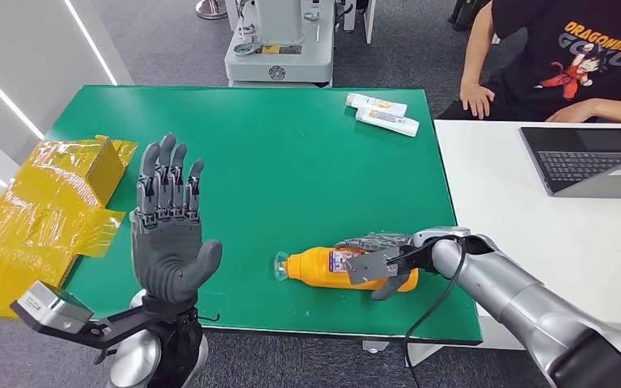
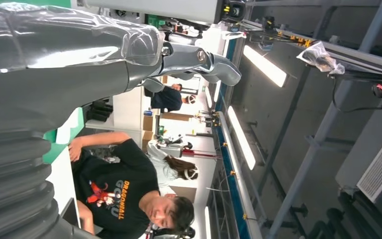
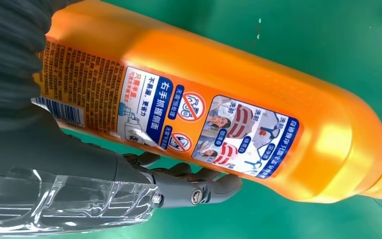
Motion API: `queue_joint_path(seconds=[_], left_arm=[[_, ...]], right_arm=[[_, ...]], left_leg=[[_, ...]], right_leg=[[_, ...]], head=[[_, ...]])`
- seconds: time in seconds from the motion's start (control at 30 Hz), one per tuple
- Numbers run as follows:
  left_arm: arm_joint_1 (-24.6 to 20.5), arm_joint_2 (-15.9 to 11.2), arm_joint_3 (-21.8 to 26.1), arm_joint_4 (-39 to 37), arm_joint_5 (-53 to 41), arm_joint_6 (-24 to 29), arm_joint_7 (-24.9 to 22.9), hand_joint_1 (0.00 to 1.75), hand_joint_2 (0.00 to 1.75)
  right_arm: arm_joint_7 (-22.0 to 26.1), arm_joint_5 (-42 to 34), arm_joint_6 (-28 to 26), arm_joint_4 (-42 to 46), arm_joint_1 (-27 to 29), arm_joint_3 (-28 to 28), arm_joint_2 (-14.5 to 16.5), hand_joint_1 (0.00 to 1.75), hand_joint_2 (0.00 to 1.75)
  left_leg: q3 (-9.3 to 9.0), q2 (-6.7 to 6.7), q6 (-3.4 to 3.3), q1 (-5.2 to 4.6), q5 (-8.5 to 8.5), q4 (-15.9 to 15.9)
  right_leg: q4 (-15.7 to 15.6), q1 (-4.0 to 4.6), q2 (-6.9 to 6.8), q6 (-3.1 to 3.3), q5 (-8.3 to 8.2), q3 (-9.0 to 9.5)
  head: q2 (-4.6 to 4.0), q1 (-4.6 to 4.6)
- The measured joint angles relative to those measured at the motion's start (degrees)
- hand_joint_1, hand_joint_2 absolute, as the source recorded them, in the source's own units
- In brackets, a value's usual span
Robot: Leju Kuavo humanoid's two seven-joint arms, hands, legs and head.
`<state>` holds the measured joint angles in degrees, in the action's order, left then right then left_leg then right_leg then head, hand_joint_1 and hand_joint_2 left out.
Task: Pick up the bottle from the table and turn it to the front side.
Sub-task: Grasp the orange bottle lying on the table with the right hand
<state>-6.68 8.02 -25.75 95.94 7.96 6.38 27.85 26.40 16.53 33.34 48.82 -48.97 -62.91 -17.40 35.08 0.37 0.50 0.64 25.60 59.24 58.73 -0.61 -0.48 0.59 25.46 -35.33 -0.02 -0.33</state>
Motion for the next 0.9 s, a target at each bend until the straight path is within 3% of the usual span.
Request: queue_joint_path(seconds=[0.03,0.17,0.37,0.77,0.9], left_arm=[[-0.03,0.00,0.00,-0.11,0.07,0.02,0.00,0.00,1.75],[-0.07,0.00,0.02,-0.51,0.31,0.05,0.01,0.00,1.75],[-0.15,0.14,0.16,-0.87,0.58,0.03,0.02,0.00,1.75],[-0.28,0.22,0.48,-2.25,0.89,-0.50,0.10,0.00,1.75],[-0.26,0.21,0.60,-2.52,0.84,-0.49,0.51,0.00,1.75]], right_arm=[[0.02,-0.02,-0.13,-0.19,-0.07,-0.16,0.00,0.00,1.75],[0.41,0.04,-1.56,-1.20,-0.24,-0.77,0.00,1.43,1.75],[1.41,-0.44,-3.89,-2.58,-0.41,-1.41,0.00,1.66,1.75],[1.92,-1.26,-6.54,-3.81,0.02,-1.45,-0.04,1.75,1.75],[2.05,-1.15,-11.36,-3.72,1.09,-0.55,-0.07,1.75,1.75]], left_leg=[[0.00,0.00,0.00,0.00,0.00,0.00],[0.01,0.00,0.00,0.00,0.00,0.00],[0.01,0.00,0.00,0.00,0.00,0.00],[0.00,0.00,0.00,0.00,0.00,0.00],[0.02,-0.01,0.00,0.00,0.00,0.00]], right_leg=[[0.00,0.00,0.00,0.00,0.00,0.00],[0.00,0.00,0.00,0.00,0.00,0.00],[0.00,0.00,0.00,0.00,0.00,0.00],[0.00,0.00,0.00,0.00,0.00,0.00],[0.00,0.00,0.00,0.00,0.00,0.00]], head=[[0.00,0.00],[0.00,0.00],[0.00,0.00],[0.00,0.00],[0.00,0.00]])
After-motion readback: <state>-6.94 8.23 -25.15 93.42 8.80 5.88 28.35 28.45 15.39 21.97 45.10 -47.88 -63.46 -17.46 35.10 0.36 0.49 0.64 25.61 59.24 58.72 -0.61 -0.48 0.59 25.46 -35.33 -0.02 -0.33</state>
